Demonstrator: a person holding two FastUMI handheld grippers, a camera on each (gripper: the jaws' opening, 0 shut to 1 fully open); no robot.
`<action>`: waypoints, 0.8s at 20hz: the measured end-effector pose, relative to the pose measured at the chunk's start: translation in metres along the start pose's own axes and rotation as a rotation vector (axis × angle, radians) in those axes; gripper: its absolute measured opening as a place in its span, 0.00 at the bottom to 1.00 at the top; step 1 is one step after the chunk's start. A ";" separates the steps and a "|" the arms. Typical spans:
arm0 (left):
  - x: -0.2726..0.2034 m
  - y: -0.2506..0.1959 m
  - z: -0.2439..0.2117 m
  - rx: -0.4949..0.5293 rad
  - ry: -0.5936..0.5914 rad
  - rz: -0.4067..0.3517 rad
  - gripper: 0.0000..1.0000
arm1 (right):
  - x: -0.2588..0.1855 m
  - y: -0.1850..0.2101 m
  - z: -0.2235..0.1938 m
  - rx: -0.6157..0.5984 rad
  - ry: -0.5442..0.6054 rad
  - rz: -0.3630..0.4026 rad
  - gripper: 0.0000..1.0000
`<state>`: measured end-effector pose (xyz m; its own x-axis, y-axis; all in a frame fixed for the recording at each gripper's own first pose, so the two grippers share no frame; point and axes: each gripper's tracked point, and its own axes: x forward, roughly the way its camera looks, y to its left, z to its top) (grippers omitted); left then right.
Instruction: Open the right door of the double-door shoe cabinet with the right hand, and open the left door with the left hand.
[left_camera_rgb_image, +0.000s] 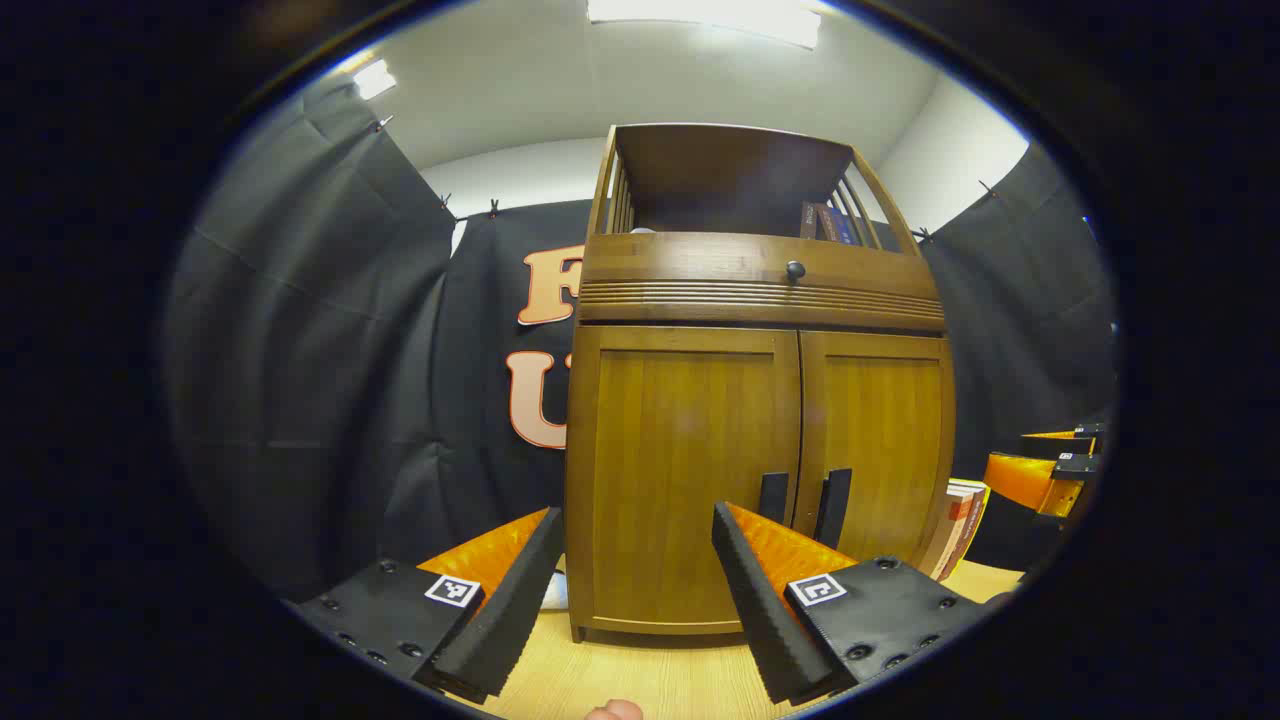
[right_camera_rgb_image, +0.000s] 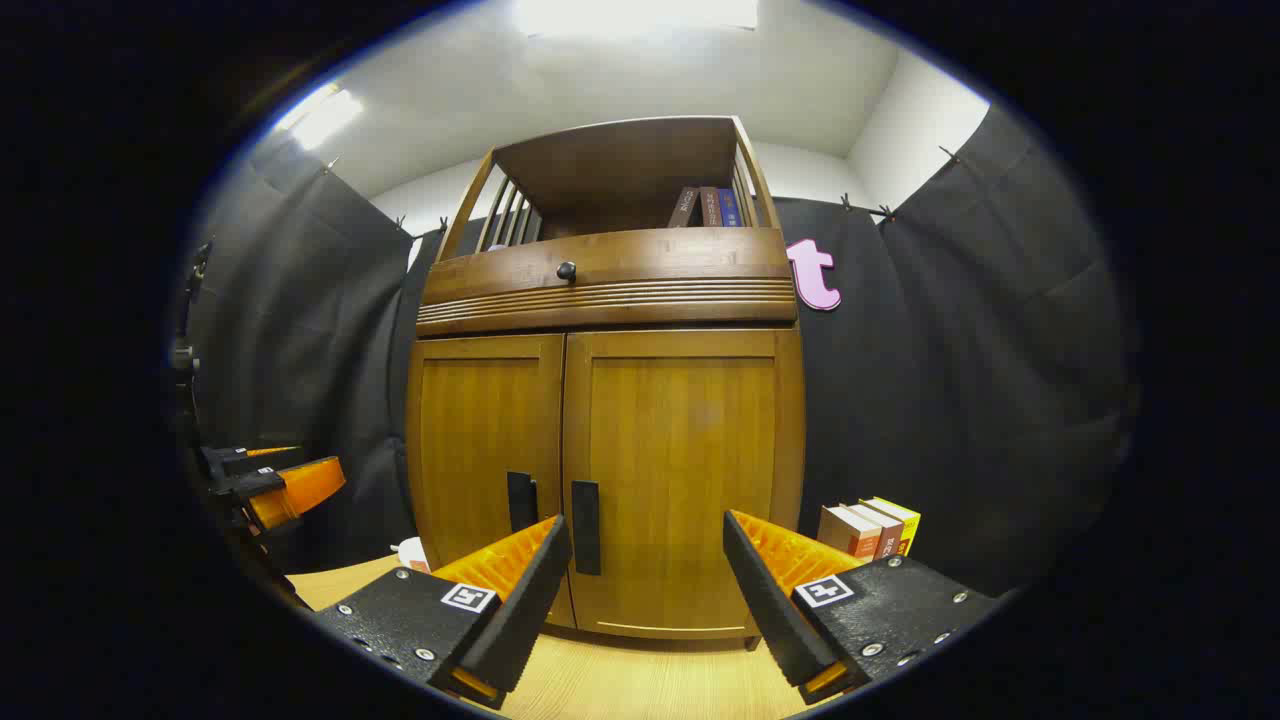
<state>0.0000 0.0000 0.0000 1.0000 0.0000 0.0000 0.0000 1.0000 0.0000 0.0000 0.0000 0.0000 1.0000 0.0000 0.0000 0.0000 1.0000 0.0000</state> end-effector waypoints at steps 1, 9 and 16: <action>0.001 -0.003 0.001 0.001 0.001 -0.008 0.92 | 0.000 -0.003 0.000 -0.006 0.000 -0.008 0.97; -0.003 -0.018 0.012 -0.016 -0.024 -0.038 0.96 | 0.000 -0.018 0.005 0.032 0.000 -0.058 0.97; -0.007 -0.015 0.014 -0.020 -0.029 -0.040 0.97 | -0.003 -0.009 0.006 0.017 -0.013 -0.056 0.93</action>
<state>-0.0072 -0.0153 0.0136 0.9988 -0.0401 0.0296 0.0407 0.9990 -0.0195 -0.0028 -0.0093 0.0060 0.9983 -0.0565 0.0124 0.0563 0.9983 0.0176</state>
